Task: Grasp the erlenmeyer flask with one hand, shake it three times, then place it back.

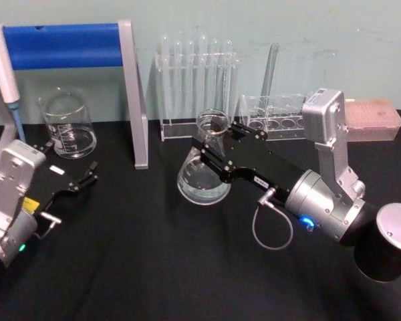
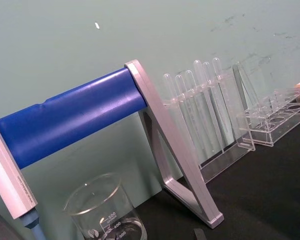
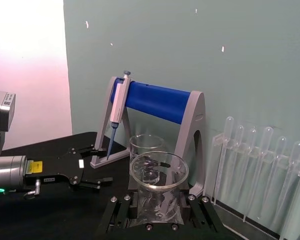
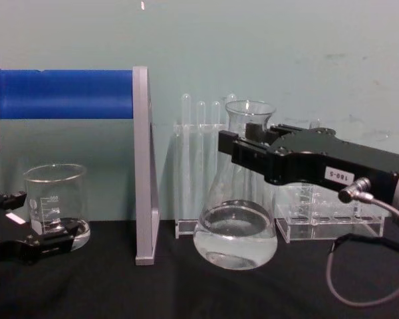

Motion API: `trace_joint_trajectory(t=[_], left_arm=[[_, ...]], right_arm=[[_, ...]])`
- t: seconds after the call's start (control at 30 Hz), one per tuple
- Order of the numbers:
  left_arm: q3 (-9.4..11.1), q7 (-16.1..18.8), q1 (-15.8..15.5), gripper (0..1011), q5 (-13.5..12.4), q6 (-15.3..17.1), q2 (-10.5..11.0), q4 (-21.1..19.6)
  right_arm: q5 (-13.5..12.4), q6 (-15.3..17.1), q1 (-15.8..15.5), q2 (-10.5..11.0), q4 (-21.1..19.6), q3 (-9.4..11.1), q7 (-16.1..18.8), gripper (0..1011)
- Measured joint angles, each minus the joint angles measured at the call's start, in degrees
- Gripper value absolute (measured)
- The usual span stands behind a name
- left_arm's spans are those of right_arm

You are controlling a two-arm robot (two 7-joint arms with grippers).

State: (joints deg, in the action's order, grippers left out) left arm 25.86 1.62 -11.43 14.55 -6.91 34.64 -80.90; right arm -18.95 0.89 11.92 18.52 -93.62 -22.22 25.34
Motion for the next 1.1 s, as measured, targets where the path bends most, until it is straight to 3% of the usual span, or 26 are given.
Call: trace_joint_trajectory(t=[0.4,1.1], left_arm=[[0.0,0.0,0.0,1001,0.0,0.0,0.0,0.0],[0.0,0.0,0.0,1001,0.0,0.0,0.0,0.0]], right_arm=[[-1.54,-0.13,0.63,1.76,0.38,-0.9,-0.09,449],[-4.42,-0.67,3.59,5.46,4.81,-4.27,5.33,449]])
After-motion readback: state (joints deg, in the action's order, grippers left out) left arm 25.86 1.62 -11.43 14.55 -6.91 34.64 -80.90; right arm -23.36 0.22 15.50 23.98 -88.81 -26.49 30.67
